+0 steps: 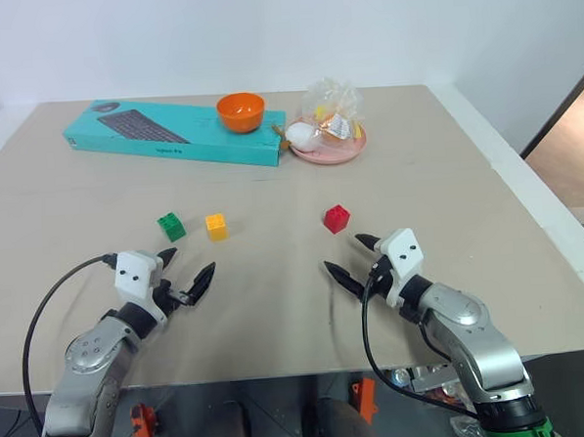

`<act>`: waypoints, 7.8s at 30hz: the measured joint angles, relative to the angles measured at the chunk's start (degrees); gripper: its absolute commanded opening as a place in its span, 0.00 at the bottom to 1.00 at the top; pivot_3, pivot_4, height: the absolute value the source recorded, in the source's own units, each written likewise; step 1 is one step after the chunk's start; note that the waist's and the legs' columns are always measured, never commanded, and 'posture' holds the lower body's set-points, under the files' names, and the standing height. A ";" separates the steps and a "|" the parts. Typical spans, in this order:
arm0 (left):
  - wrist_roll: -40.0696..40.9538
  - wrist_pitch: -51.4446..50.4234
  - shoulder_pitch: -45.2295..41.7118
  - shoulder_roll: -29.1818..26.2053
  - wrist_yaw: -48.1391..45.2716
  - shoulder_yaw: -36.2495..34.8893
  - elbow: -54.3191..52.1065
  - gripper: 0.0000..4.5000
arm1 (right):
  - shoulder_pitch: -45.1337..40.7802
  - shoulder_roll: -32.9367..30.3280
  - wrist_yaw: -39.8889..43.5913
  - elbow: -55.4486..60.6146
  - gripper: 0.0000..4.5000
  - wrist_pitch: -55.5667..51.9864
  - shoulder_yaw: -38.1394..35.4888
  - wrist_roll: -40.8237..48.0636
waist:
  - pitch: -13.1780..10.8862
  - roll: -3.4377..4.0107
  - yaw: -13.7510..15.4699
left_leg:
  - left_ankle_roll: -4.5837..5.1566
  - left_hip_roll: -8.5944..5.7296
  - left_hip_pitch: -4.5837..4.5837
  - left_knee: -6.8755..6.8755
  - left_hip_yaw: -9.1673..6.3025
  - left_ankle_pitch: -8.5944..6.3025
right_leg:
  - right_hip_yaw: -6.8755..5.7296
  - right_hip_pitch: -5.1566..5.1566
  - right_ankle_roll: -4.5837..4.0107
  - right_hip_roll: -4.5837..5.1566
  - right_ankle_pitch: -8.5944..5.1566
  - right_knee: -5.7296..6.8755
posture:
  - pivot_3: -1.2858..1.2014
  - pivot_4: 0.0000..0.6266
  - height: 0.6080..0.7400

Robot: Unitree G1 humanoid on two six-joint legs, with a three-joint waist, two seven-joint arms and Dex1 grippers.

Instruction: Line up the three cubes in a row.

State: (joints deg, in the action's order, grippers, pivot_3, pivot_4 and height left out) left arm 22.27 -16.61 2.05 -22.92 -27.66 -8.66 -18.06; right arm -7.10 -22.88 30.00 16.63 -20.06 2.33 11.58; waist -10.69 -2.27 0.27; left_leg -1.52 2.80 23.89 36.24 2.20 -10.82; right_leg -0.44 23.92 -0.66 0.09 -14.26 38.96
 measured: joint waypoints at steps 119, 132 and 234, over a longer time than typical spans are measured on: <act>9.18 -1.37 -4.97 -11.39 -29.75 10.38 -1.97 1.00 | -27.15 -6.84 43.69 -31.47 0.28 10.23 12.61 2.59 | 0.00 0.02 -1.43 | 0.00 0.49 0.19 0.18 0.17 0.00 | 0.31 0.31 -0.35 -0.84 0.32 0.05 | 0.52 0.24 1.00; 9.20 -1.40 -5.71 -11.49 -29.08 10.40 -2.10 1.00 | -28.72 -6.14 44.04 -36.64 0.28 15.33 12.51 1.49 | 0.00 0.02 -1.43 | 0.00 0.48 0.19 0.19 0.19 0.00 | 0.31 0.31 -0.36 -0.85 0.32 0.05 | 0.52 0.24 1.00; -2.76 1.60 -26.58 -10.75 -43.16 17.35 19.68 0.30 | -15.49 -11.67 22.05 0.08 1.00 1.26 3.71 7.60 | 0.04 -0.04 -1.52 | 0.10 0.70 0.26 0.30 0.73 0.18 | 0.61 0.48 -0.20 -1.10 0.61 0.11 | 0.52 0.24 1.00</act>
State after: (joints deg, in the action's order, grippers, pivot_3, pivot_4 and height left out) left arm 19.51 -15.01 -24.53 -33.66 -70.83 8.69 1.61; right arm -22.58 -34.55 52.05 16.72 -18.80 6.04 19.19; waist -10.65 -2.31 -1.26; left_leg -1.43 3.50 24.15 36.54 2.92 -10.64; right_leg 0.18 24.41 -0.86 -1.00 -13.65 39.07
